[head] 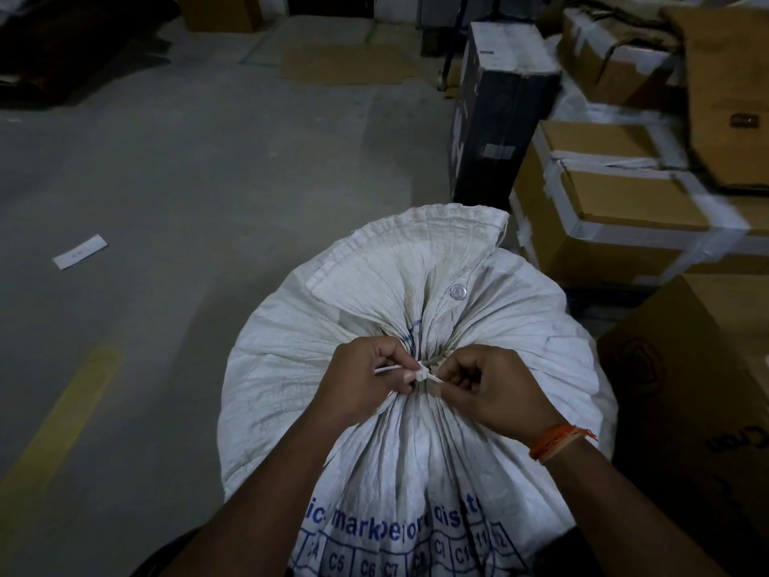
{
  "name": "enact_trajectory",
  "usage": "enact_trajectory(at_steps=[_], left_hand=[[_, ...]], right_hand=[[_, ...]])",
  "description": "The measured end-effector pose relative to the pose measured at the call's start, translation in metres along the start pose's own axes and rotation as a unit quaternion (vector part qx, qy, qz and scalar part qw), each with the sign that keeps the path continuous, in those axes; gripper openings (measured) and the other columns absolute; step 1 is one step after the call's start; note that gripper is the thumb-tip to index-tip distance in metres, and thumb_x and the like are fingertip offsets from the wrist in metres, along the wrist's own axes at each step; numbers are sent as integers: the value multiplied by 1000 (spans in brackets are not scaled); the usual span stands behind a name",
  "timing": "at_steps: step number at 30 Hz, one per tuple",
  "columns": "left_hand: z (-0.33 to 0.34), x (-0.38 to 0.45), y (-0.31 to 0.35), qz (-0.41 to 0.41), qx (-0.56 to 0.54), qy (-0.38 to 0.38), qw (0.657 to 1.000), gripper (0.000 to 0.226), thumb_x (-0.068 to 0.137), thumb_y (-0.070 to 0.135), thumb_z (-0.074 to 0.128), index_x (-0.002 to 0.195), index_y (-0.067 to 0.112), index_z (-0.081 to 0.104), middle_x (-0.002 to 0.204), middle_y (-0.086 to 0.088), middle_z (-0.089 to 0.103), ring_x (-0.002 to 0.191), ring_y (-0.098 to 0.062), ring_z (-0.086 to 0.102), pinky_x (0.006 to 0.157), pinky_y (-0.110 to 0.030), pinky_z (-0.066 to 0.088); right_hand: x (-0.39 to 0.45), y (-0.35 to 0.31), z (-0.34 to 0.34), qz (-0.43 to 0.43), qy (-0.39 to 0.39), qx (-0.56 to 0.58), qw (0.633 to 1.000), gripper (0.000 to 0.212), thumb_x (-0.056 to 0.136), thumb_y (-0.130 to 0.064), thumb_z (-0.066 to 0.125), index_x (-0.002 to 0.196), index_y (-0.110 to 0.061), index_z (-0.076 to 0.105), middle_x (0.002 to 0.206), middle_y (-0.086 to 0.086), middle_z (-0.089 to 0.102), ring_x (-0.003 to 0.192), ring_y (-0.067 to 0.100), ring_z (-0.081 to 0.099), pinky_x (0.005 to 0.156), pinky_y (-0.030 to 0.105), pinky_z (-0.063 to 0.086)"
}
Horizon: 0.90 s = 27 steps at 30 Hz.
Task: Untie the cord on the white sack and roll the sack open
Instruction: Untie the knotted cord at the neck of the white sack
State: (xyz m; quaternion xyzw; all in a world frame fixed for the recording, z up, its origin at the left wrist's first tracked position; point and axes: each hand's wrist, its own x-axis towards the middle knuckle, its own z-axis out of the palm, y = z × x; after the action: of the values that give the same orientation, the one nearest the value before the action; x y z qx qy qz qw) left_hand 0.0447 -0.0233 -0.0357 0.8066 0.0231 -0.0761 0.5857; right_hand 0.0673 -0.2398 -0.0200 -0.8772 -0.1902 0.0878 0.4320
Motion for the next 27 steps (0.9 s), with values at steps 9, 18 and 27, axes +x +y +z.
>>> enact_trajectory(at_steps=[9, 18, 27], left_hand=[[1, -3, -1, 6, 6, -2, 1000, 9, 88, -4, 78, 87, 4, 79, 82, -6, 82, 72, -13, 79, 71, -17, 59], [1, -3, -1, 10, 13, 3, 1000, 9, 88, -4, 78, 87, 5, 80, 81, -4, 81, 72, -13, 79, 70, -15, 58], [0, -2, -1, 10, 17, 2, 1000, 8, 88, -2, 79, 88, 6, 81, 80, -3, 83, 72, -14, 79, 72, -18, 59]], right_hand=[[3, -2, 12, 3, 30, -32, 999, 11, 78, -13, 83, 73, -21, 76, 65, -14, 66, 68, -1, 64, 59, 5, 45], [2, -2, 18, 4, 53, -33, 998, 10, 78, -16, 83, 73, -21, 76, 63, -12, 66, 63, 0, 62, 56, 5, 43], [-3, -2, 3, -2, -2, 9, 1000, 8, 77, -19, 85, 79, -21, 77, 72, -4, 73, 65, 11, 68, 60, 20, 56]])
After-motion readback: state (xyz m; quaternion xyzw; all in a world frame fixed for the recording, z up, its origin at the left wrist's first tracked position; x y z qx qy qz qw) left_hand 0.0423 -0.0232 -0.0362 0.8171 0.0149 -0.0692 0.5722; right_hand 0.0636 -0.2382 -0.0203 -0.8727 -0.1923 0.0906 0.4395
